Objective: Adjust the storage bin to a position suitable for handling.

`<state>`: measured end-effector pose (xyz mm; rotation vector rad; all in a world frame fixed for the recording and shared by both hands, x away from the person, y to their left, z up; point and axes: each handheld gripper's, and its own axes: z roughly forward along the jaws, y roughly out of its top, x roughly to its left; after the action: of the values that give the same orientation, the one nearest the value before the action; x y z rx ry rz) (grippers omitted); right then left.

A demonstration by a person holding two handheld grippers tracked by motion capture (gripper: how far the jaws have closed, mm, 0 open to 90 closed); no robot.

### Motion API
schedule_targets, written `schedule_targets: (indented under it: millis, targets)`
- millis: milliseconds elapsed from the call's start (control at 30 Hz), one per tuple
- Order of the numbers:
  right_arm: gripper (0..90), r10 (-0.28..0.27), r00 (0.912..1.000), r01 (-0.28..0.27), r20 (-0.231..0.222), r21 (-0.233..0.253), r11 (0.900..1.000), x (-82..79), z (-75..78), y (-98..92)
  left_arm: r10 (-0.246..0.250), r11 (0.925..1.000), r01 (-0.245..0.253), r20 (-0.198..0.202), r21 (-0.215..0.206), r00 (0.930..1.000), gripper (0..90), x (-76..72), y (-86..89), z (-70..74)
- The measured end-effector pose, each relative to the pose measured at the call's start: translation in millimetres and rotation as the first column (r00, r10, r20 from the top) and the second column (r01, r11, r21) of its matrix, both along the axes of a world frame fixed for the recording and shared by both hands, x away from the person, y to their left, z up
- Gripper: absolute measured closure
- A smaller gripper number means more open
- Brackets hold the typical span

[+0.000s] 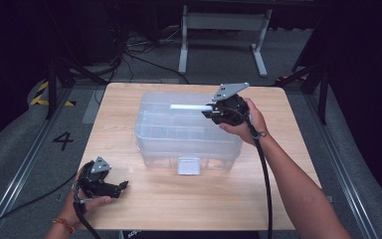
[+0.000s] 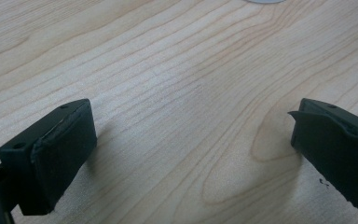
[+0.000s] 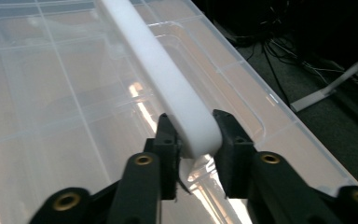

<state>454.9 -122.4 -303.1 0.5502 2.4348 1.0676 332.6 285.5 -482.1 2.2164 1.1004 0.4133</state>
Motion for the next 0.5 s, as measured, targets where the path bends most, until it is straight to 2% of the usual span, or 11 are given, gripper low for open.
schedule_targets:
  millis: [267, 367, 433, 467, 500]
  targets:
    - [75.1, 0.015, 0.9997, -0.015, -0.018, -0.003, 1.0, 3.4, 2.4, -0.8, 0.004, 1.0, -0.004, 0.003, -0.006, 1.0, 0.8, -0.9, 0.3, -0.5]
    - [75.1, 0.024, 0.9987, -0.024, -0.044, -0.004, 1.0, 7.3, 5.2, -0.8, 0.01, 0.9999, -0.01, 0.0, -0.01, 1.0, 1.8, -1.7, 0.4, -0.2]
    - [75.1, 0.027, 0.9985, -0.027, -0.048, 0.001, 1.0, 8.6, 5.4, -1.0, 0.004, 0.9999, -0.004, 0.003, -0.012, 1.0, 3.9, -3.4, 0.9, 1.1]
    - [75.2, 0.032, 0.9976, -0.031, -0.062, 0.011, 0.999, 11.1, 6.1, -2.1, -0.002, 0.9997, 0.002, 0.007, -0.023, 1.0, 15.6, -5.1, 1.5, 1.9]
    - [75.2, 0.032, 0.9976, -0.031, -0.062, 0.011, 0.999, 11.1, 6.1, -2.1, -0.002, 0.9995, 0.003, 0.021, -0.031, 0.9998, 15.6, -5.4, 2.1, 2.1]
